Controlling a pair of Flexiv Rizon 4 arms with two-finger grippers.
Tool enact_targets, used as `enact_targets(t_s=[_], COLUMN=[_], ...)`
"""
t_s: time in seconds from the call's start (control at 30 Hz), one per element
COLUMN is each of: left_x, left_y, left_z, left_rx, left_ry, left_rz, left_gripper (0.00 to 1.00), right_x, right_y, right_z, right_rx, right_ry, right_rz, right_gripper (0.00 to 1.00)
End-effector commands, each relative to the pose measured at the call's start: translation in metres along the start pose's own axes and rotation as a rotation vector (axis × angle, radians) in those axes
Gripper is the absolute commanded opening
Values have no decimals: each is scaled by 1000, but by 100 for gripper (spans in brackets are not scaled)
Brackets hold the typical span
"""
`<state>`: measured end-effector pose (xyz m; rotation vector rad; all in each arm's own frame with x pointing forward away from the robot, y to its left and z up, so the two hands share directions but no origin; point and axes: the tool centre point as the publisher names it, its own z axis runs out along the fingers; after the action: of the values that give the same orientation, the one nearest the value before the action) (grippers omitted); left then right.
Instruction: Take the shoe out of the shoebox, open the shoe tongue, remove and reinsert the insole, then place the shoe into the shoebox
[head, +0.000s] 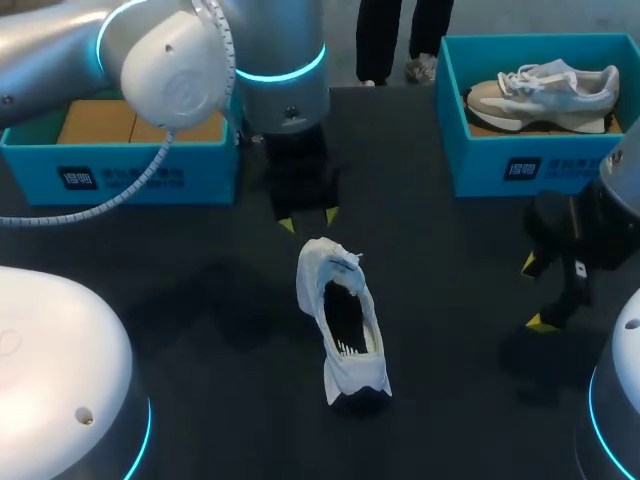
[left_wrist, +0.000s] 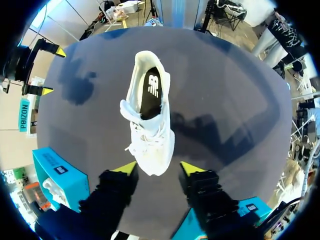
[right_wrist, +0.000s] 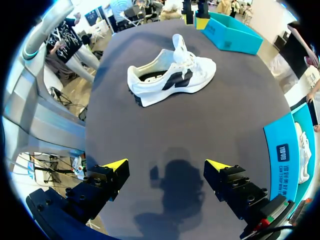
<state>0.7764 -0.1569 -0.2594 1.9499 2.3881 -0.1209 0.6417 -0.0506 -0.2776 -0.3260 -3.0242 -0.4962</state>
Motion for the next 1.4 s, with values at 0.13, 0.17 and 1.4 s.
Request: enact_targets(t_s=[0.13,0.17,1.4], left_x=[-7,-7,-18], left_y=[-1,-1,-64], left_z=[9,11,75], left_rx=[14,15,140], left_ry=[8,9,-12], left_rz=[0,1,-15], left_gripper=[35,34,31], right_x=[1,1,1], right_y=[0,0,0], right_z=[1,1,1], right_rx=[2,2,2], right_ry=[-2,-2,-2], right_rz=[1,1,1], right_gripper=[100,100,100])
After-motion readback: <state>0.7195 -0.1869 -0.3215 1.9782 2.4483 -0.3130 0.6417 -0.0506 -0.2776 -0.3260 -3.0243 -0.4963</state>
